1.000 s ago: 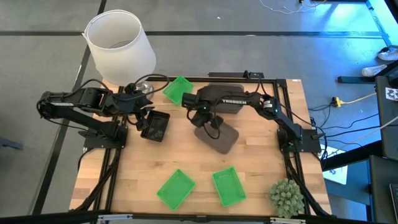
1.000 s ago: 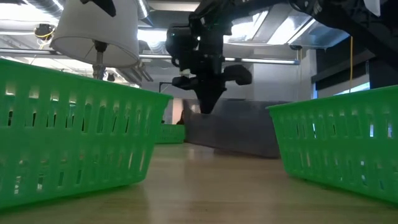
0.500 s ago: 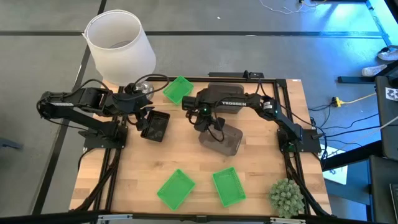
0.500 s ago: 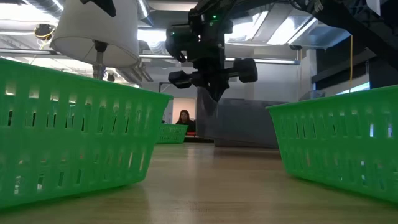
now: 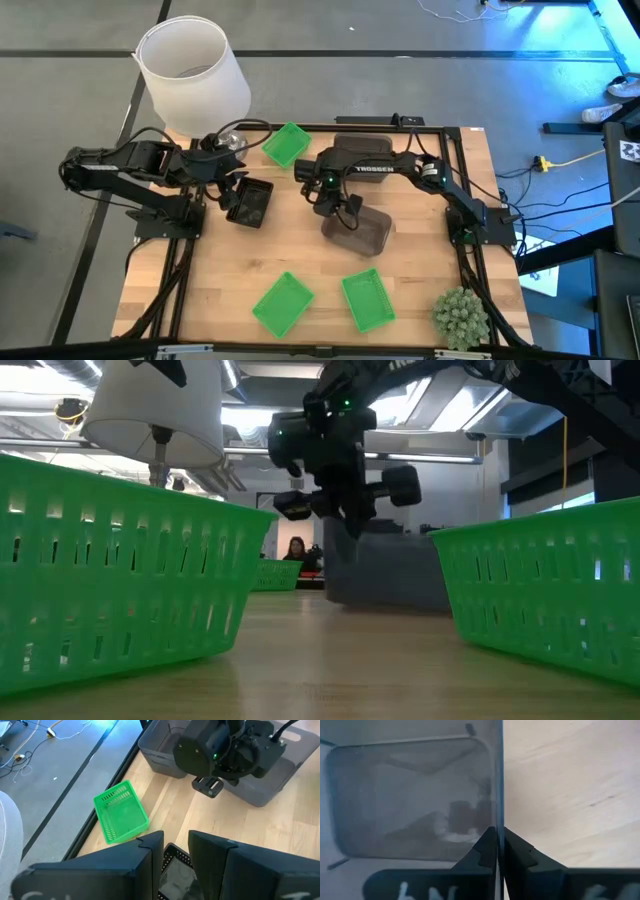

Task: Stack baskets by color
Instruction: Stack the bottom transparent black bin on the top transparent black bin

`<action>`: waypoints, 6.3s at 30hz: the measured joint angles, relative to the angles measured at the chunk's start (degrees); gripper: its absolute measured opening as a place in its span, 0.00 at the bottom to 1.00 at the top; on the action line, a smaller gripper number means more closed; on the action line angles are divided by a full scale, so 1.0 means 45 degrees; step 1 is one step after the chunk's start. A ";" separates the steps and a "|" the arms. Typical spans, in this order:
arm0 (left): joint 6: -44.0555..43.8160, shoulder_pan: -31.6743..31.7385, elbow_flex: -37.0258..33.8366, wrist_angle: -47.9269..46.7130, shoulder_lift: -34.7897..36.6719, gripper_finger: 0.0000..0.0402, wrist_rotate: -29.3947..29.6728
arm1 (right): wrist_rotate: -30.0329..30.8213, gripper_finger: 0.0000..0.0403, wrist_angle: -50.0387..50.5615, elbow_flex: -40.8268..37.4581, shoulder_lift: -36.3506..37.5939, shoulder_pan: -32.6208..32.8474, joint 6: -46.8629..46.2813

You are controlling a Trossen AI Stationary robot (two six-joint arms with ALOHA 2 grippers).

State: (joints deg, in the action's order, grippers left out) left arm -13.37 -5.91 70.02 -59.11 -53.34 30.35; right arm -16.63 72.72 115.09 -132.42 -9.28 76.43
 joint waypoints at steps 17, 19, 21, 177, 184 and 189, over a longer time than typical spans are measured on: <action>-0.0015 -0.0005 0.0000 0.0000 0.0000 0.21 0.0000 | 0.0328 0.02 -0.0824 -0.0126 0.0000 0.0053 -0.2201; -0.0019 -0.0005 0.0000 0.0000 0.0000 0.21 0.0000 | 0.0333 0.01 -0.0840 -0.0126 0.0000 0.0053 -0.2222; -0.0019 -0.0005 0.0000 0.0000 0.0000 0.21 0.0000 | 0.0324 0.03 -0.0909 -0.0126 0.0000 0.0053 -0.2274; -0.7271 0.0457 0.0000 0.9063 -1.2541 0.01 -0.2662 | -0.1314 0.15 0.0215 -0.0126 1.1968 0.3269 -0.8933; -0.7162 0.0511 0.0414 0.8902 -1.2275 0.00 -0.2968 | -0.1314 0.15 0.0283 -0.0126 1.1968 0.3269 -0.8933; -0.6695 0.0767 0.1386 0.8246 -1.2201 0.00 -0.3860 | -0.1314 0.15 0.0377 -0.0126 1.1968 0.3269 -0.8933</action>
State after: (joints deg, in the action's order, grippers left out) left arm -43.49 -2.46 76.26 -22.00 -108.25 12.98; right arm -22.55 74.42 114.52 -78.56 5.43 36.23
